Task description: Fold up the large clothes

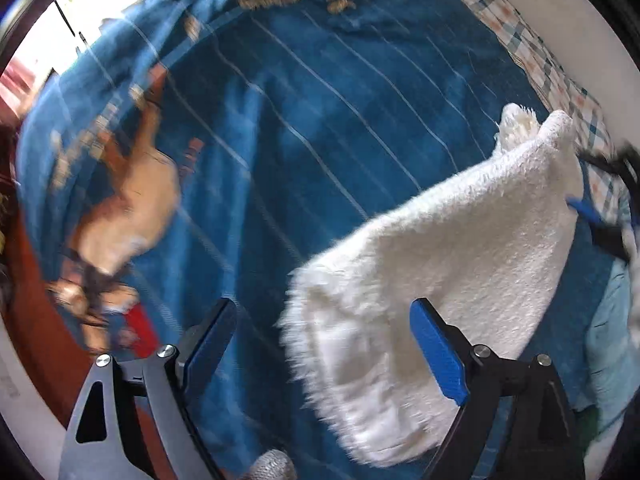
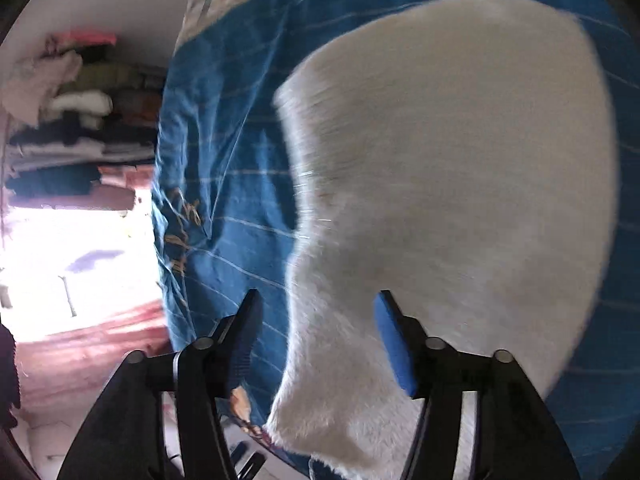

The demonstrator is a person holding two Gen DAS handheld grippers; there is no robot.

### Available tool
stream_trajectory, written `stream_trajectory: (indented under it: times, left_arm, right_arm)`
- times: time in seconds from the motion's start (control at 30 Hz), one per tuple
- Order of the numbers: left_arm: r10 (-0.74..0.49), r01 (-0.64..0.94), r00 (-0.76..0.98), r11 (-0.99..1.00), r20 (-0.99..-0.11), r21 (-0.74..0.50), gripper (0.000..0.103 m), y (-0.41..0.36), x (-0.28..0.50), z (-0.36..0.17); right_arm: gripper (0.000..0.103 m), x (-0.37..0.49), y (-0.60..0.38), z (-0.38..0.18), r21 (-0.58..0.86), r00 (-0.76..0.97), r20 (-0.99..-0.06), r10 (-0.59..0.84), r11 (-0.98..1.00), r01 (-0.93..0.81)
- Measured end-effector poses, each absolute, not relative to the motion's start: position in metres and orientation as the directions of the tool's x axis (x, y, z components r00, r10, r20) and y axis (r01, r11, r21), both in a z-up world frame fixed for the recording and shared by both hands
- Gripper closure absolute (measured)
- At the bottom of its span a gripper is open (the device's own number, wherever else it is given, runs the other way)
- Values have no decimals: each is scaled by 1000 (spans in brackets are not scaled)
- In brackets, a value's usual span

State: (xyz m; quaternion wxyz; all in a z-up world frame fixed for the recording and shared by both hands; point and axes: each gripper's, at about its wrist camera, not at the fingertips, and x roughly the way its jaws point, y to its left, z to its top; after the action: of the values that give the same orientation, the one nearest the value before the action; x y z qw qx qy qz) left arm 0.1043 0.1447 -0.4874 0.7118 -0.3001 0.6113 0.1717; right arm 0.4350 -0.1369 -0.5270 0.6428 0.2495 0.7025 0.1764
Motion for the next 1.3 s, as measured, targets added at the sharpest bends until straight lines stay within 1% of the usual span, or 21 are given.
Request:
stream_trajectory:
  times: [0.13, 0.17, 0.2, 0.23, 0.33, 0.37, 0.43, 0.5, 0.53, 0.6, 0.63, 0.73, 0.87, 0.97, 1.0, 1.07, 1.1, 1.13, 1.17, 1.2, 1.3]
  left_arm:
    - [-55, -620, 153, 772, -987, -139, 18, 134, 135, -522]
    - [-21, -619, 126, 780, -992, -95, 25, 131, 142, -531]
    - [-20, -622, 127, 777, -992, -95, 59, 131, 144, -536]
    - [-20, -642, 123, 761, -992, -95, 68, 133, 143, -541]
    - [-15, -667, 151, 736, -988, -113, 72, 136, 135, -540]
    - [-11, -662, 153, 741, -988, -111, 72, 135, 133, -538]
    - [2, -644, 150, 759, -989, -96, 72, 133, 131, -535]
    - [7, -633, 135, 770, -991, -81, 72, 131, 133, -534]
    - [3, -629, 126, 773, -992, -77, 72, 132, 136, -534]
    - [-3, -624, 115, 778, -993, -75, 72, 136, 140, -534]
    - [0, -618, 109, 783, -994, -68, 72, 138, 143, -533]
    - [-1, -594, 105, 802, -994, -63, 72, 143, 155, -530]
    - [-47, -537, 131, 836, -990, -111, 67, 146, 186, -516]
    - [-123, -466, 190, 862, -974, -200, 65, 138, 205, -495]
    - [-134, -442, 205, 871, -969, -214, 62, 133, 209, -489]
    - [-94, -383, 212, 908, -973, -171, 49, 115, 215, -476]
    - [-63, -351, 216, 926, -974, -137, 34, 104, 216, -470]
    - [-48, -319, 225, 940, -973, -120, 20, 93, 216, -466]
    - [-22, -304, 224, 948, -974, -92, 17, 85, 215, -463]
    - [-4, -298, 219, 952, -976, -71, 17, 81, 212, -466]
    - [21, -315, 174, 948, -985, -35, 17, 69, 204, -476]
  right_arm:
    - [35, 435, -203, -532, 494, 13, -865, 501, 849, 188]
    - [33, 435, -222, -537, 477, 23, -875, 483, 855, 204]
    - [32, 437, -238, -542, 469, 31, -880, 474, 857, 213]
    - [32, 440, -254, -551, 469, 42, -881, 472, 856, 218]
    - [27, 461, -271, -589, 508, 44, -859, 511, 836, 208]
    - [24, 474, -268, -611, 528, 35, -846, 533, 825, 200]
    - [23, 492, -264, -649, 603, 20, -788, 616, 764, 228]
    - [20, 507, -256, -688, 730, 20, -652, 758, 620, 287]
    - [22, 511, -253, -694, 760, 47, -619, 784, 583, 286]
    - [49, 510, -251, -690, 791, 87, -591, 802, 555, 259]
    - [68, 503, -254, -685, 799, 116, -582, 805, 540, 266]
    - [74, 470, -280, -662, 809, 225, -558, 799, 463, 362]
    - [74, 384, -336, -626, 768, 354, -592, 724, 374, 519]
    - [74, 291, -383, -598, 678, 376, -696, 611, 387, 625]
    - [74, 258, -396, -592, 631, 357, -740, 570, 405, 662]
    - [72, 210, -413, -593, 553, 308, -794, 524, 413, 723]
    - [70, 190, -420, -598, 505, 266, -824, 501, 433, 747]
    - [63, 179, -424, -604, 481, 236, -833, 501, 444, 756]
    - [56, 169, -433, -611, 442, 183, -842, 508, 453, 774]
    - [54, 162, -441, -615, 388, 122, -857, 501, 471, 792]
    - [53, 158, -458, -591, 304, 59, -909, 413, 558, 772]
